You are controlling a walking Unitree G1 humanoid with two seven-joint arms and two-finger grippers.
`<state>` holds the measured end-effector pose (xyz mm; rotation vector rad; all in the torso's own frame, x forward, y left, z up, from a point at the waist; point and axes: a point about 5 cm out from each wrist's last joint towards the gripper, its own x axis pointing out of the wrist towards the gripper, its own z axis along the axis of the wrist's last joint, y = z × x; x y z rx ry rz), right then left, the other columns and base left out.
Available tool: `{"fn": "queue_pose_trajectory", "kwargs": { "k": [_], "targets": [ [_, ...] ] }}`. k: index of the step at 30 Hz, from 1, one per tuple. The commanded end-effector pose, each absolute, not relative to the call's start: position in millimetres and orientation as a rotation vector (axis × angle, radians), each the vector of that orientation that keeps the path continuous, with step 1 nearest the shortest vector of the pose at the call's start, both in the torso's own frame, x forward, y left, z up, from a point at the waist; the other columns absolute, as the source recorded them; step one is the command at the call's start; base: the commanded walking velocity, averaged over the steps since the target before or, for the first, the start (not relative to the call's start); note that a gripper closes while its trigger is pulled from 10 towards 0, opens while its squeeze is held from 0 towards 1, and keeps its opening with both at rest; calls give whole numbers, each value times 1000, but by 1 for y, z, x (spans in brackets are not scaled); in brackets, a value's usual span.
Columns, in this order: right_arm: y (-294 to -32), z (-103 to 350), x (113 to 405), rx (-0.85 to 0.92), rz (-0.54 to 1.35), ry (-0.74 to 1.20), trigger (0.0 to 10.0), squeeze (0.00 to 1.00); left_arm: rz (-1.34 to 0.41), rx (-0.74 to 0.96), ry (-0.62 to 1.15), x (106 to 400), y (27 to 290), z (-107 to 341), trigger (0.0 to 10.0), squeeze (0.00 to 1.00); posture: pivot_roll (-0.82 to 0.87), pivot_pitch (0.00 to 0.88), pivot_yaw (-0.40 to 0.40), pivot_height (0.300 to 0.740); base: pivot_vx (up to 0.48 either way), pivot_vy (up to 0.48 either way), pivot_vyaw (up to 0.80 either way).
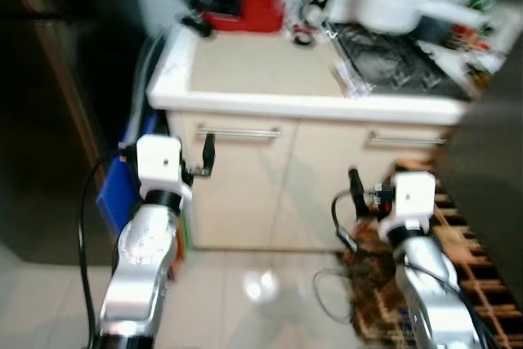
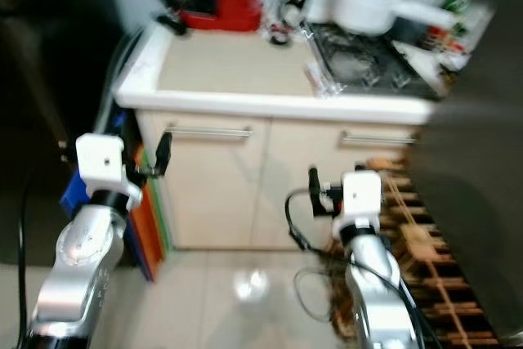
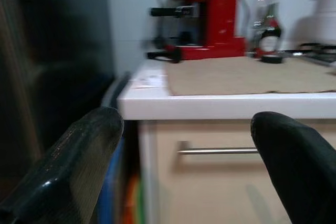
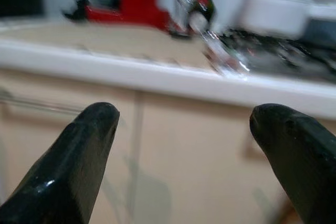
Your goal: Restocking fridge
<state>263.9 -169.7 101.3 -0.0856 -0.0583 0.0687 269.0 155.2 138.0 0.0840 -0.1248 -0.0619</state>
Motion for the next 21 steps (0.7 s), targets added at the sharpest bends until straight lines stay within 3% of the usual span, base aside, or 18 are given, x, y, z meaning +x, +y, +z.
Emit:
{"fn": "queue_pose_trajectory", "kwargs": {
  "k": [1, 8, 16, 21],
  "targets": [
    [-165, 105, 266, -89, 83, -68, 10000, 0, -58, 99, -121, 273, 156, 141, 10000, 0, -17, 0, -38, 732, 439, 0, 0],
    [-160, 112, 275, -97, 93, -92, 10000, 0, -95, 117, -153, 277, 150, 148, 10000, 0, -12, 0, -44, 732, 0, 0, 0],
    [-156, 127, 285, -104, 71, -161, 10000, 0, -172, 150, -217, 281, 140, 161, 10000, 0, -19, 0, -37, 732, 480, 0, 0],
    [-156, 130, 290, -107, 64, -166, 10000, 0, -191, 147, -222, 283, 137, 162, 10000, 0, -26, 0, -36, 732, 480, 0, -793]
  ]
}}
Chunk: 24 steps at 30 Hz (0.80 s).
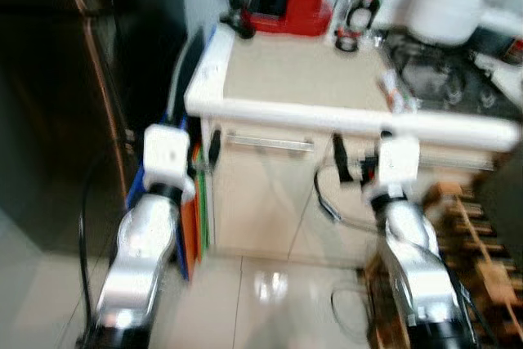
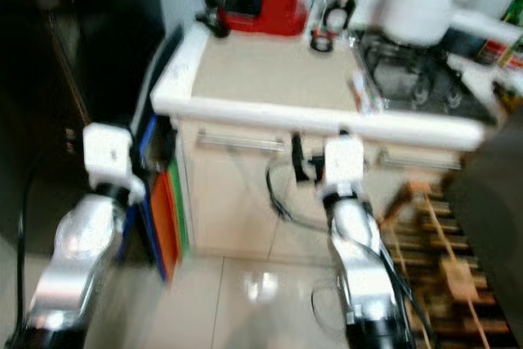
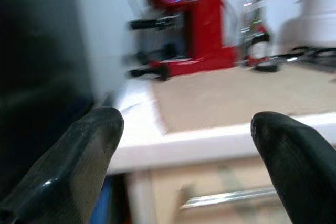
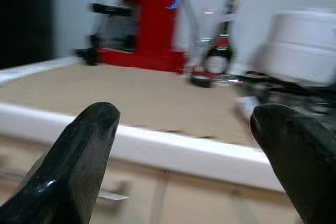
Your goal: Restocking fridge
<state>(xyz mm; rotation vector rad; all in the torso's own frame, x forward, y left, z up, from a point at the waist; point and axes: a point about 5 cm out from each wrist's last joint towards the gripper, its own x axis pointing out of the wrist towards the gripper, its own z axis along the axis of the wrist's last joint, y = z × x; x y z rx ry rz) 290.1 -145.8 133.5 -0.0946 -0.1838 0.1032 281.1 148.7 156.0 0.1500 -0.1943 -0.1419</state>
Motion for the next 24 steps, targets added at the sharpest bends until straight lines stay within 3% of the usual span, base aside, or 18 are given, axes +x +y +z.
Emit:
{"fn": "queue_pose_trajectory", "kwargs": {
  "k": [1, 7, 13, 18, 24],
  "targets": [
    [-156, 130, 290, -111, 64, -168, 10000, 0, -195, 146, -223, 284, 136, 162, 10000, 0, -27, 0, -36, 732, 480, 0, -788],
    [-156, 133, 291, -109, 57, -191, 10000, 0, -240, 143, -244, 283, 127, 163, 10000, 0, -34, 0, -34, 732, 480, 0, -783],
    [-154, 143, 294, -112, 48, -220, 10000, 0, -251, 145, -289, 283, 124, 170, 10000, 0, -32, 0, -33, 732, 480, 0, 0],
    [-139, 191, 300, -122, 103, -385, 10000, 0, -243, 136, -293, 285, 125, 171, 10000, 0, -29, 0, -28, 732, 0, 0, 0],
    [-156, 218, 317, -134, 21, -439, 10000, 0, -272, 149, -268, 287, 120, 168, 10000, 0, -35, 0, -25, 732, 0, 0, 0]
  ]
}}
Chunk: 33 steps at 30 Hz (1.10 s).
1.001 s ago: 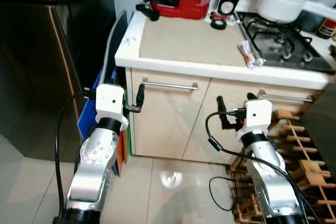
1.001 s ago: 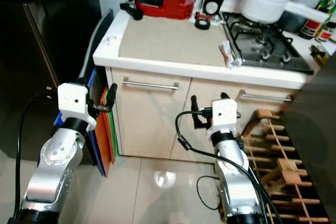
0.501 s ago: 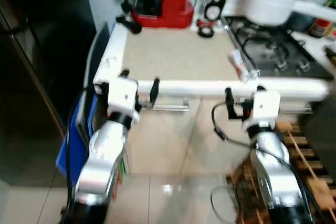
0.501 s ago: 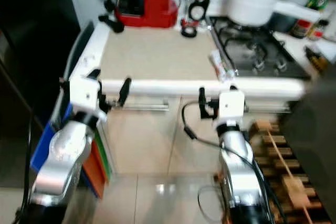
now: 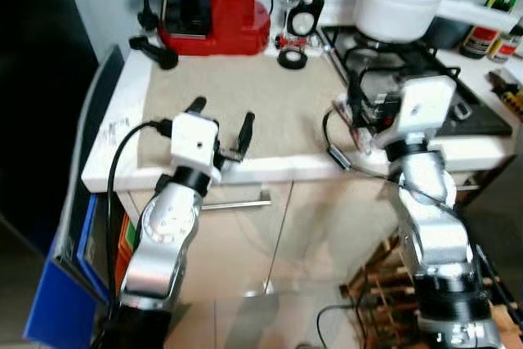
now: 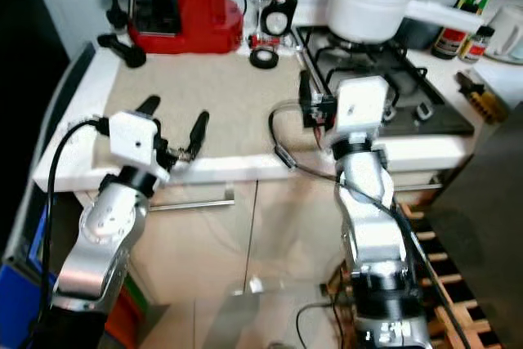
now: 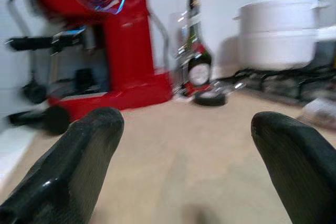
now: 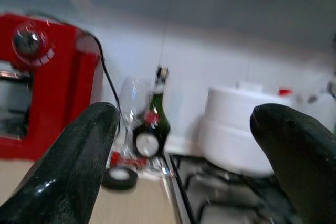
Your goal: Restocking fridge
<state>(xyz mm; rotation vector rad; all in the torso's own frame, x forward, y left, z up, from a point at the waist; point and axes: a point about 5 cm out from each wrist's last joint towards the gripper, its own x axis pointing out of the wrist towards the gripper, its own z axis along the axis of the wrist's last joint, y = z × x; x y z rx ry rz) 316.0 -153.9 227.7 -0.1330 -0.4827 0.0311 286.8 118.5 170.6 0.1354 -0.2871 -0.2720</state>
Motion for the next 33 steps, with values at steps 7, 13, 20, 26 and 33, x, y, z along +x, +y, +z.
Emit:
{"fn": "queue_pose_trajectory", "kwargs": {
  "k": [7, 13, 20, 26, 33],
  "targets": [
    [-173, 193, 343, -131, -17, -219, 10000, 0, -296, 94, -254, 288, 116, 168, 10000, 0, -35, 0, -19, 732, 186, 0, 0],
    [-168, 193, 358, 44, -36, -84, 10000, 0, -268, 97, -260, 286, 119, 169, 10000, 0, -26, 0, -23, 732, 374, 0, 0],
    [-167, 210, 367, 61, -40, -47, 10000, 0, -251, 99, -244, 284, 124, 167, 10000, 0, -27, 0, -20, 732, 0, 0, 0],
    [-166, 207, 379, 43, -1, 93, 10000, 0, -247, 95, -236, 283, 123, 167, 10000, 0, -23, 0, -20, 732, 0, 0, 0],
    [-176, 216, 390, 28, 2, 209, 10000, 0, -244, 100, -238, 281, 125, 169, 10000, 0, -19, 0, -30, 732, 0, 0, 0]
  ]
}}
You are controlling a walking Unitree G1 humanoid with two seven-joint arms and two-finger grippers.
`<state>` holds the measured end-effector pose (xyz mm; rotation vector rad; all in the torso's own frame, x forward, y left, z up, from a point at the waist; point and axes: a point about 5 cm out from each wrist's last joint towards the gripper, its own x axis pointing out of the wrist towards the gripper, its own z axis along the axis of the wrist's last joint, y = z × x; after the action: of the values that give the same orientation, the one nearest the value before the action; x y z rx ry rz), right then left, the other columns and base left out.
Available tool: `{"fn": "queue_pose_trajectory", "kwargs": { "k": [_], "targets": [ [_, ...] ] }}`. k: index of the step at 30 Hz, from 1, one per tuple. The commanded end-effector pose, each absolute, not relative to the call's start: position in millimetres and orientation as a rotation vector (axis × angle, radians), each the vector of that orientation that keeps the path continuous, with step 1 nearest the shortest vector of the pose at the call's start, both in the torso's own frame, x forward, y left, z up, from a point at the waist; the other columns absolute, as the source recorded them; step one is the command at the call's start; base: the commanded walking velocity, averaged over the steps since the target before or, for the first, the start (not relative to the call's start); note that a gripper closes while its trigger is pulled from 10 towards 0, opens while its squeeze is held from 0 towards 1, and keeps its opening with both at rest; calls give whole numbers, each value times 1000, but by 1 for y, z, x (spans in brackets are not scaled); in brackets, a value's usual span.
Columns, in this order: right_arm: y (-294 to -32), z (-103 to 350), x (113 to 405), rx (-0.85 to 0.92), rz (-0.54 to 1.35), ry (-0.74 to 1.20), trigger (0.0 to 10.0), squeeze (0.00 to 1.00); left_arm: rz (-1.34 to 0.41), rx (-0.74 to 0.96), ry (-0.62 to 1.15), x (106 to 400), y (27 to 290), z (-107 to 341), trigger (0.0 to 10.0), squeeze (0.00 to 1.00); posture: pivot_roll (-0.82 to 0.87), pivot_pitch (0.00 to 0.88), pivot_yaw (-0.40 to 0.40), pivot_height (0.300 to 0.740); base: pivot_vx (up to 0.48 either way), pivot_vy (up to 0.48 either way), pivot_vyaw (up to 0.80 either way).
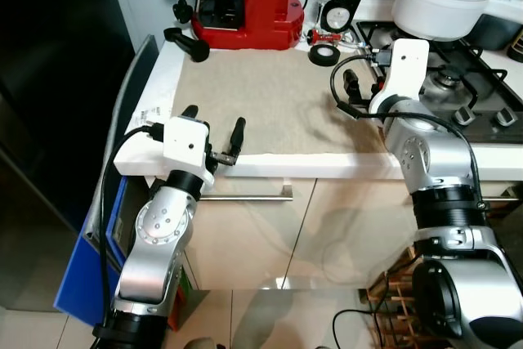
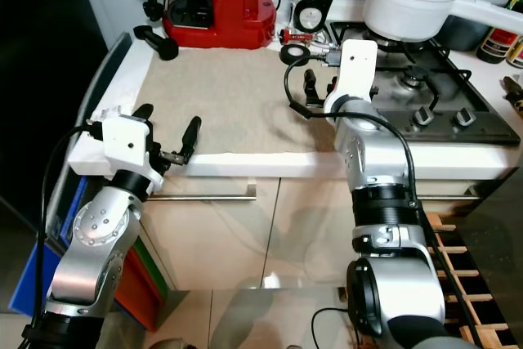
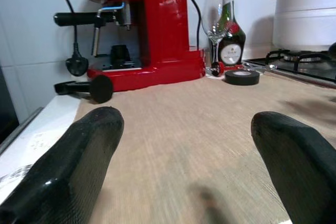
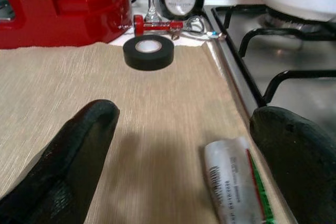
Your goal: Restocking fridge
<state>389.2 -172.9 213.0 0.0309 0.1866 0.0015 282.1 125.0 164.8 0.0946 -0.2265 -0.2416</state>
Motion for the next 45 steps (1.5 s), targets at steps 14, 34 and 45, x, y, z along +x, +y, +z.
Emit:
{"fn": "queue_pose_trajectory", "kwargs": {
  "k": [14, 34, 45],
  "targets": [
    [-202, 200, 389, 52, -160, 401, 10000, 0, -237, 91, -234, 286, 121, 168, 10000, 0, -40, 0, -40, 732, 0, 0, 0],
    [-190, 188, 393, 111, -129, 494, 10000, 0, -224, 76, -241, 285, 115, 168, 10000, 0, -27, 0, -60, 732, 0, 0, 0],
    [-181, 175, 392, 144, -105, 550, 0, 0, -209, 74, -238, 290, 119, 169, 10000, 0, -20, 0, -57, 732, 0, 0, 0]
  ]
}}
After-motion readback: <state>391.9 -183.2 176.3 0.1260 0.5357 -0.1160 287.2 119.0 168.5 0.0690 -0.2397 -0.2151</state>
